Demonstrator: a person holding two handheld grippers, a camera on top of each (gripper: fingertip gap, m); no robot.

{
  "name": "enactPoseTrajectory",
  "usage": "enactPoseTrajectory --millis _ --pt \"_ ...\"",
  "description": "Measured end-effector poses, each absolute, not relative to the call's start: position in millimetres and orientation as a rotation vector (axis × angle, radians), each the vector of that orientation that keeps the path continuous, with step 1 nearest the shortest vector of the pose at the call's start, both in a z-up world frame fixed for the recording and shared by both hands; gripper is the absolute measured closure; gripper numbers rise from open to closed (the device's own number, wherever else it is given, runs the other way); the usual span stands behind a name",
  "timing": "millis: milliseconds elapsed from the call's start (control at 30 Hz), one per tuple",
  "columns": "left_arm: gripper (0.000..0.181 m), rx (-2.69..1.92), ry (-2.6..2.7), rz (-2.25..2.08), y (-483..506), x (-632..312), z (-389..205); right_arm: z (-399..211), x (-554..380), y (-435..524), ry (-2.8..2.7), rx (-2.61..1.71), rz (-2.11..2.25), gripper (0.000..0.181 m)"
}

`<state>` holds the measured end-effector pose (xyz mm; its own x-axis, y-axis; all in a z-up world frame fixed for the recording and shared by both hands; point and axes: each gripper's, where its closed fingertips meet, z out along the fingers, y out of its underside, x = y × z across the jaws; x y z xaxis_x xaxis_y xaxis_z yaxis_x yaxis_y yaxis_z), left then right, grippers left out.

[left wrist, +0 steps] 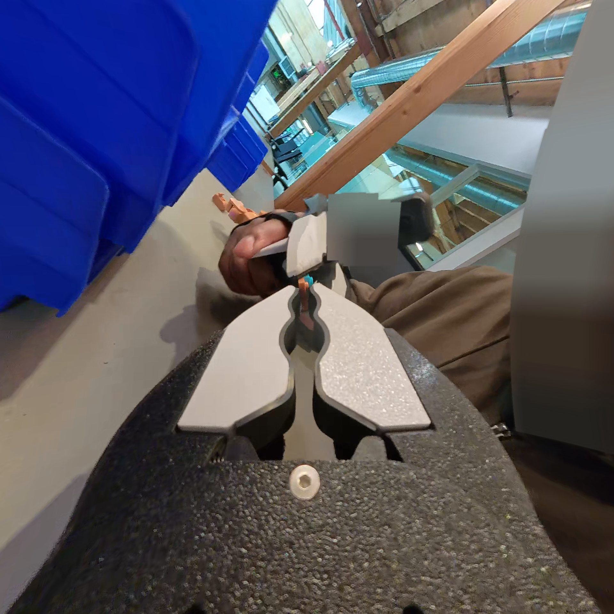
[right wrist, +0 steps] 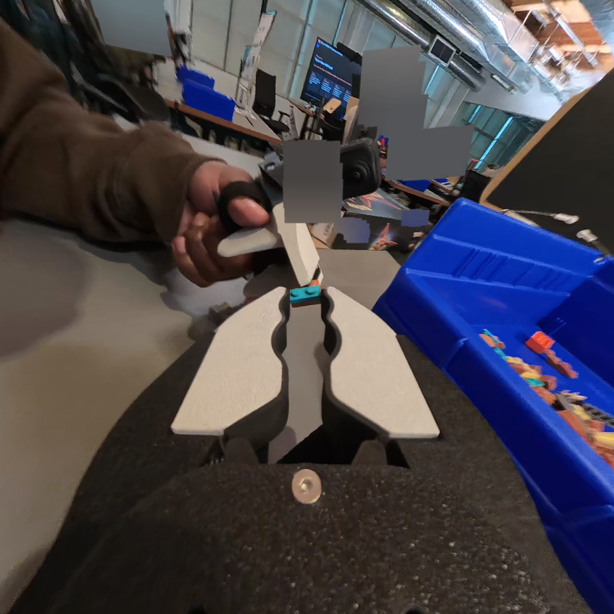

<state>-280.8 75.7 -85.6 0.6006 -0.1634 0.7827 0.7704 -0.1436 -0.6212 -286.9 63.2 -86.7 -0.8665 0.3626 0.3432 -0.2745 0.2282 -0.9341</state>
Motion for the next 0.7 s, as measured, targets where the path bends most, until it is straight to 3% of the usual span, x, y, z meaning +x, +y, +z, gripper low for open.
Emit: enactPoseTrajectory --millis 400,700 --pt "0.177 -1.789 -0.514 -0.397 78 -293 -108 -108 -307 68 -1.860 0.128 1.020 0.160" --pt "0.177 -1.836 -0.336 -0.181 79 -293 -105 -107 -306 68 -1.899 0.068 1.098 0.164"
